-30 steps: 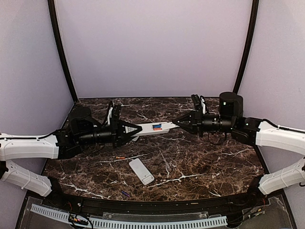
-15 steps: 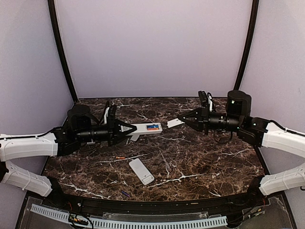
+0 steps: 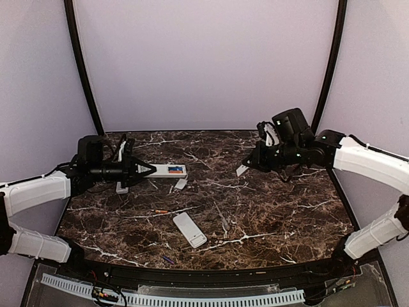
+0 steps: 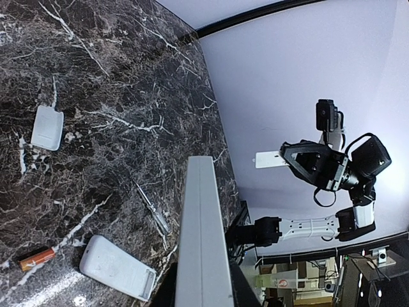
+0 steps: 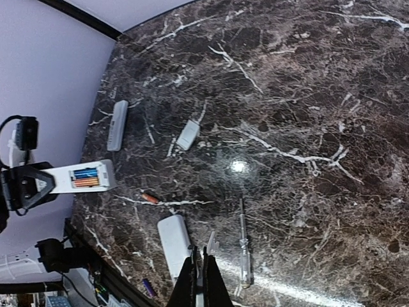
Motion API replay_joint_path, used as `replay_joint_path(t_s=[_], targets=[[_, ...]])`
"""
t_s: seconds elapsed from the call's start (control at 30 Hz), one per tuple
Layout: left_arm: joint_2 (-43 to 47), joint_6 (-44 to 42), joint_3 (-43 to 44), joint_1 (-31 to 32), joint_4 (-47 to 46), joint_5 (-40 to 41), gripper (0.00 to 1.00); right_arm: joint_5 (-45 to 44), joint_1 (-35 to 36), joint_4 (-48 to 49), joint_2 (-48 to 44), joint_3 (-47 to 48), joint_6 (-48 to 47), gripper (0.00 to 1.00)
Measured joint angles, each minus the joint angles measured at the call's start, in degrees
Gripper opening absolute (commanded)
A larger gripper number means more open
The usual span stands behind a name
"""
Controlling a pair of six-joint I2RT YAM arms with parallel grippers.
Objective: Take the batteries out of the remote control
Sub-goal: Place the battery cover at the center of the board.
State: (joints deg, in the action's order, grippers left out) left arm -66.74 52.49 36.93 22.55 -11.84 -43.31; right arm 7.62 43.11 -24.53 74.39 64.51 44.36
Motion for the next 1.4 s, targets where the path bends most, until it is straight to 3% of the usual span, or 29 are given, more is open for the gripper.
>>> replay_joint_path(t_s=[0.33, 0.6, 0.9, 1.17, 1.23, 1.4], targets=[[0.20, -7.76, -2.49, -13.11, 4.48, -8.63, 0.00, -10.71, 1.75, -9.40, 19.87, 9.88, -5.49, 0.00], [3.04, -13.31, -2.10, -14.58, 11.19, -9.49, 0.00, -19.12, 3.06, -15.08, 34.01, 21.42, -6.19, 0.00], [5.14, -22.47, 4.13, -14.69, 23.58, -7.56, 0.00, -28.13, 4.94, -21.81, 46.27, 34.03, -6.16, 0.00], [5.64, -23.98, 4.15, -14.73, 26.12, -6.84, 0.00, -34.91, 7.54, -28.68, 56.17, 46.03, -6.12, 0.00], [5.84, -23.98, 4.15, -14.73, 26.14, -6.82, 0.00, -35.87, 7.87, -29.62, 57.96, 47.80, -6.14, 0.06], [6.12, -24.00, 3.89, -14.80, 26.14, -6.82, 0.00, -35.58, 8.09, -30.77, 59.45, 49.96, -6.40, 0.35]])
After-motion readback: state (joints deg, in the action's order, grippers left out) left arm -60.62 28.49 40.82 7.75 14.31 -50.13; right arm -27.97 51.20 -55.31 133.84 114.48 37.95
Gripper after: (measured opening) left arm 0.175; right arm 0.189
